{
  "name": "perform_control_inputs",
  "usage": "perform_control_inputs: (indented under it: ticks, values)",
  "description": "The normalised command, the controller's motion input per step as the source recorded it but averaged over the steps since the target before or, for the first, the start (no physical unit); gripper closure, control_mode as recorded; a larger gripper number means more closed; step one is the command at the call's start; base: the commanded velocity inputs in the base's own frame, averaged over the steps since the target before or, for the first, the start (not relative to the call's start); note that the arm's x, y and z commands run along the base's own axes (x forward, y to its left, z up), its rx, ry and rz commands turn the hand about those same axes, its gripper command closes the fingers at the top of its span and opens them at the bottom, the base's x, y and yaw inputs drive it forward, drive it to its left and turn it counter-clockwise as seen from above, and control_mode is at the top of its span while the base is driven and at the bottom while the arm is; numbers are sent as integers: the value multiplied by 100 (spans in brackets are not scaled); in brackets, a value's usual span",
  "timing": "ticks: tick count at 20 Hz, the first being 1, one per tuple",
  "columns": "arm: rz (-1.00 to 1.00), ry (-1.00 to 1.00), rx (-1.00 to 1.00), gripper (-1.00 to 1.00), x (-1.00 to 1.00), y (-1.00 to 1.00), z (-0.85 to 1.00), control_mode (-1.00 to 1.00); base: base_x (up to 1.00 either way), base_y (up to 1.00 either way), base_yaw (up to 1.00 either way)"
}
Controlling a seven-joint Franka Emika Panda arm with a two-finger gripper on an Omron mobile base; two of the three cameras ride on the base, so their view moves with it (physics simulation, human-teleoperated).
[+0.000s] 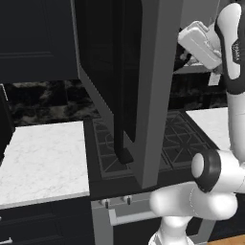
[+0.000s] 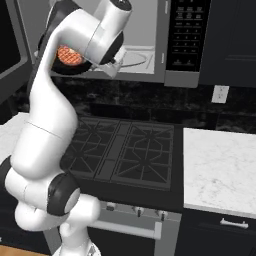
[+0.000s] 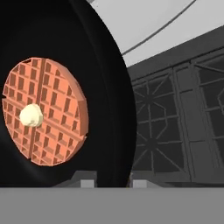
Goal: Open the microwave, place the bowl with waffle inside the microwave, then close the microwave door and turn it on.
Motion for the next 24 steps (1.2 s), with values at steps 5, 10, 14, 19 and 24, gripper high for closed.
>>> perform_control_inputs:
  ticks: [5,10,14,19,24]
  values:
    - [-45,-1,0,100,89,32,5,-100,0,0,0]
    - [-40,0,3,100,86,1,-37,-100,0,0,0]
    - [-25,0,15,100,78,-8,-15,-100,0,0,0]
    - [-7,1,18,100,72,-8,0,-100,0,0,0]
    - [-6,7,23,100,71,-2,1,-100,0,0,0]
